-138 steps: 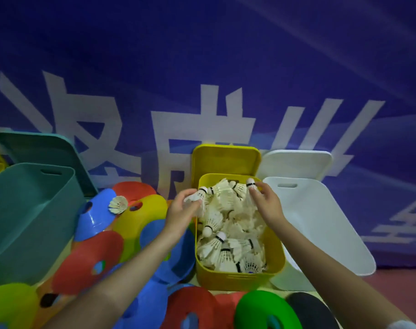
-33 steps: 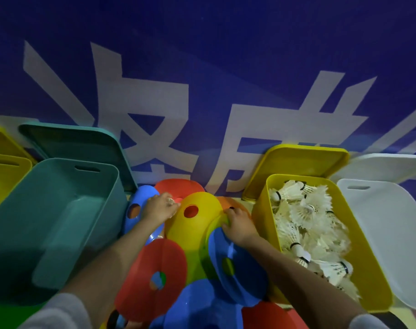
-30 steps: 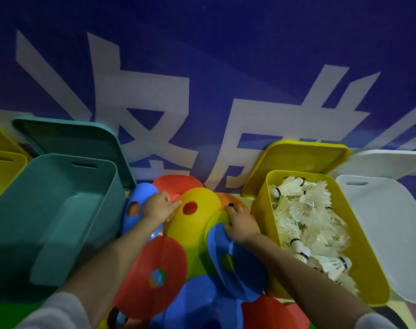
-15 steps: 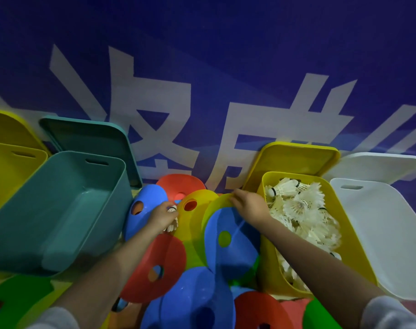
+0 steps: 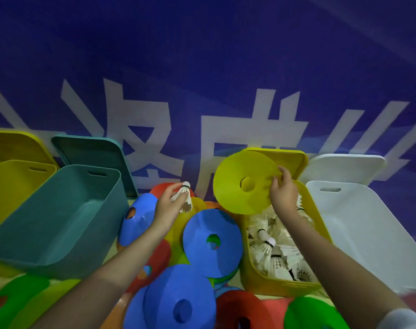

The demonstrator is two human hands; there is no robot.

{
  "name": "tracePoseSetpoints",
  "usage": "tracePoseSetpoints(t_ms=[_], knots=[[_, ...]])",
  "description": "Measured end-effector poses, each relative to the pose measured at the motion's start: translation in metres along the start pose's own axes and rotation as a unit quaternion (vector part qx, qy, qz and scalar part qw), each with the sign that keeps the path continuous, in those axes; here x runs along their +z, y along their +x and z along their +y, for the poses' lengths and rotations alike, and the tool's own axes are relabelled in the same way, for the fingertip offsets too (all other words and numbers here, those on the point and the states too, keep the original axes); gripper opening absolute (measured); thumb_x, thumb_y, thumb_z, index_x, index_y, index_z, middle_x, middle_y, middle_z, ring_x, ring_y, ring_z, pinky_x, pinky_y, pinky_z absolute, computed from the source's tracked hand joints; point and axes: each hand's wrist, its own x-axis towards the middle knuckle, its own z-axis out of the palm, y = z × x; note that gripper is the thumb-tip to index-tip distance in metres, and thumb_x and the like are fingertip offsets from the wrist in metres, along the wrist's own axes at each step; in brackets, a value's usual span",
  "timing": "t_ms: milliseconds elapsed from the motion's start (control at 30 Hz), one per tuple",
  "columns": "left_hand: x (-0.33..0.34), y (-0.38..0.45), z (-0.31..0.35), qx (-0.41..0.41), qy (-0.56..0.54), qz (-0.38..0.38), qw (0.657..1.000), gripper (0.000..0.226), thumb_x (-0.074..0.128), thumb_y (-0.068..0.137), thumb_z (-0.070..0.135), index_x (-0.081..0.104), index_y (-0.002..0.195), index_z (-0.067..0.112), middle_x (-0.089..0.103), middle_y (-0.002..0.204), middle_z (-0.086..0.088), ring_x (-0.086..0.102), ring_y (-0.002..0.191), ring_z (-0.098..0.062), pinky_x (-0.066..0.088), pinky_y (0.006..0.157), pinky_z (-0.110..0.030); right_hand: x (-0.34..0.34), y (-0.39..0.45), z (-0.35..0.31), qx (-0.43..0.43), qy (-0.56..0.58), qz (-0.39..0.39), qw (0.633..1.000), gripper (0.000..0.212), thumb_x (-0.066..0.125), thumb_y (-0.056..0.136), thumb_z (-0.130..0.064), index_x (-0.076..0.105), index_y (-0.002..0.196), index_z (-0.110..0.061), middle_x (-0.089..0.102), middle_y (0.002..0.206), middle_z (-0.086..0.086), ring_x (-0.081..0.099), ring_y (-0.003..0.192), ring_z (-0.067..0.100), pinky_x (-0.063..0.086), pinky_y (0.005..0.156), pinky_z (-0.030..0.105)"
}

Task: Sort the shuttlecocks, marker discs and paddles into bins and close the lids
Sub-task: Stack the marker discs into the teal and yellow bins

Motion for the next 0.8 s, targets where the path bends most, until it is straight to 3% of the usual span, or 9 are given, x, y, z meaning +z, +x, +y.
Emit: tracePoseSetpoints(t_ms=[67, 133, 233, 400, 533, 700, 800], knots=[[0.025, -0.013, 0.017, 0.020, -0.024, -0.018, 0.999, 0.020, 0.061, 0.091, 0.013, 0.061, 0.108, 0.025, 0.064, 0.096, 0.004, 0.061, 0.076, 0.007, 0.046, 0.065, -0.007, -0.026, 0.005, 0.013, 0.030, 0.036, 0.011, 0.999, 0.039, 0.044, 0.097, -0.012, 0.047, 0.136, -0.014, 0.059, 0.090, 0.010, 0.053, 0.076, 0.026, 0.040, 0.067, 0.036], [0.052, -0.027, 0.029, 0.038, -0.034, -0.043, 0.998, 0.021, 0.060, 0.091, 0.013, 0.060, 0.108, 0.026, 0.063, 0.099, 0.002, 0.061, 0.080, -0.002, 0.046, 0.064, -0.009, -0.053, 0.011, 0.029, 0.056, 0.054, 0.017, 0.997, 0.039, 0.044, 0.095, -0.009, 0.049, 0.133, -0.014, 0.063, 0.107, 0.016, 0.057, 0.093, 0.033, 0.041, 0.076, 0.035], [0.095, -0.048, 0.037, 0.039, -0.026, -0.096, 0.994, 0.022, 0.060, 0.092, 0.015, 0.058, 0.110, 0.027, 0.060, 0.100, 0.010, 0.060, 0.088, -0.004, 0.047, 0.065, -0.011, -0.095, 0.015, 0.060, 0.088, 0.064, 0.020, 0.994, 0.037, 0.045, 0.092, -0.006, 0.053, 0.128, -0.014, 0.063, 0.117, 0.017, 0.058, 0.104, 0.035, 0.042, 0.081, 0.033], [0.160, -0.083, 0.029, 0.089, 0.107, -0.203, 0.969, 0.037, 0.060, 0.092, 0.027, 0.053, 0.128, 0.027, 0.049, 0.123, 0.015, 0.043, 0.116, -0.001, 0.043, 0.095, -0.027, -0.154, 0.006, 0.106, 0.187, 0.116, 0.067, 0.973, 0.041, 0.041, 0.090, -0.002, 0.050, 0.129, -0.009, 0.059, 0.123, 0.018, 0.055, 0.111, 0.036, 0.045, 0.092, 0.042], [0.189, -0.103, 0.011, 0.111, 0.227, -0.303, 0.919, 0.043, 0.056, 0.093, 0.034, 0.047, 0.135, 0.029, 0.046, 0.136, 0.009, 0.042, 0.127, -0.008, 0.037, 0.102, -0.027, -0.173, -0.005, 0.124, 0.211, 0.153, 0.081, 0.962, 0.046, 0.039, 0.084, -0.004, 0.049, 0.129, -0.006, 0.056, 0.125, 0.019, 0.054, 0.113, 0.035, 0.046, 0.094, 0.044], [0.183, -0.106, -0.015, 0.223, 0.410, -0.271, 0.842, 0.044, 0.049, 0.095, 0.041, 0.048, 0.137, 0.030, 0.049, 0.137, 0.005, 0.033, 0.134, -0.016, 0.027, 0.110, -0.035, -0.169, -0.021, 0.132, 0.209, 0.141, 0.042, 0.967, 0.044, 0.040, 0.089, 0.001, 0.047, 0.132, -0.007, 0.057, 0.125, 0.018, 0.054, 0.110, 0.033, 0.040, 0.081, 0.030], [0.179, -0.113, -0.015, 0.201, 0.393, -0.269, 0.856, 0.061, 0.032, 0.086, 0.062, 0.049, 0.137, 0.032, 0.044, 0.139, 0.005, 0.028, 0.135, -0.015, 0.022, 0.109, -0.034, -0.159, -0.030, 0.132, 0.209, 0.143, 0.015, 0.967, 0.044, 0.039, 0.090, -0.001, 0.046, 0.133, -0.009, 0.056, 0.125, 0.016, 0.054, 0.107, 0.030, 0.041, 0.081, 0.031]])
